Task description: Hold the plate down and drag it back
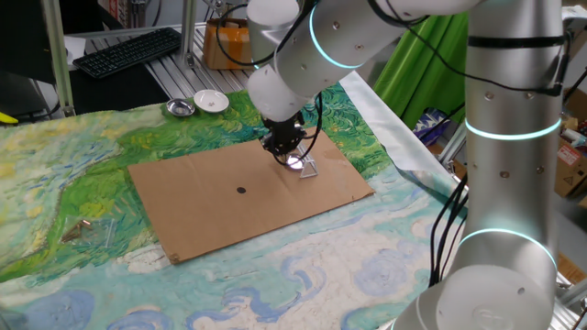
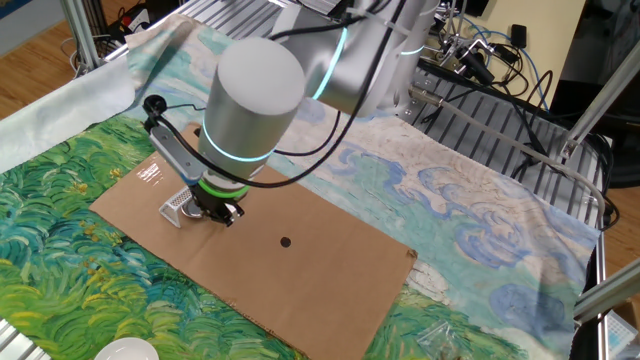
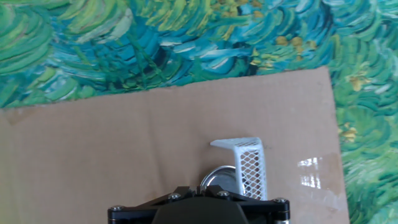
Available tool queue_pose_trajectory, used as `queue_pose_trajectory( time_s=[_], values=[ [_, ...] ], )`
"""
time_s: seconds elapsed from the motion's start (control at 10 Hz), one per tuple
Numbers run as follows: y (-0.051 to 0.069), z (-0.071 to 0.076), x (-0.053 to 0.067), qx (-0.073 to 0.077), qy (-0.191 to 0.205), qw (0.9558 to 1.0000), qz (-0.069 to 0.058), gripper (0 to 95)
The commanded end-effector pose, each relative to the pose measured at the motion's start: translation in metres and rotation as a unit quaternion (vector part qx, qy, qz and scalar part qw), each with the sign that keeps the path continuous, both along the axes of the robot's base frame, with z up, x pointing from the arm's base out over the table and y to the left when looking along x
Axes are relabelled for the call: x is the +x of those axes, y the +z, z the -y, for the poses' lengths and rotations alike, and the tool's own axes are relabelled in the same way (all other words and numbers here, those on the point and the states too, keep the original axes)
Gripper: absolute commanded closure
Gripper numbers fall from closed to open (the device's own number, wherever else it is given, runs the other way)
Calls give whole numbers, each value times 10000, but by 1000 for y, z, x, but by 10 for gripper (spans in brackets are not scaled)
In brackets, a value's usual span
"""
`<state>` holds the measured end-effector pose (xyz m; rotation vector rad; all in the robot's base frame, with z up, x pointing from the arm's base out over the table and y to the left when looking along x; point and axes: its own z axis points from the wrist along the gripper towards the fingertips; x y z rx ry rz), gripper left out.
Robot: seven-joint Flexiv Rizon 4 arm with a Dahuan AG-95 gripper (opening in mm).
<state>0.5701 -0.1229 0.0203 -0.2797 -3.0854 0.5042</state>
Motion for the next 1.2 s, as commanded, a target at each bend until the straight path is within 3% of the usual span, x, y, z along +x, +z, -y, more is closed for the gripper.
queue_pose_trajectory(
  time_s=[0.1,0.5,1.2],
  values=[
    [2,0,-1,-60,10,10000,-56,950],
    [1,2,-3,-242,86,9996,-94,950],
    [2,5,-9,-332,150,9992,-168,950]
  ],
)
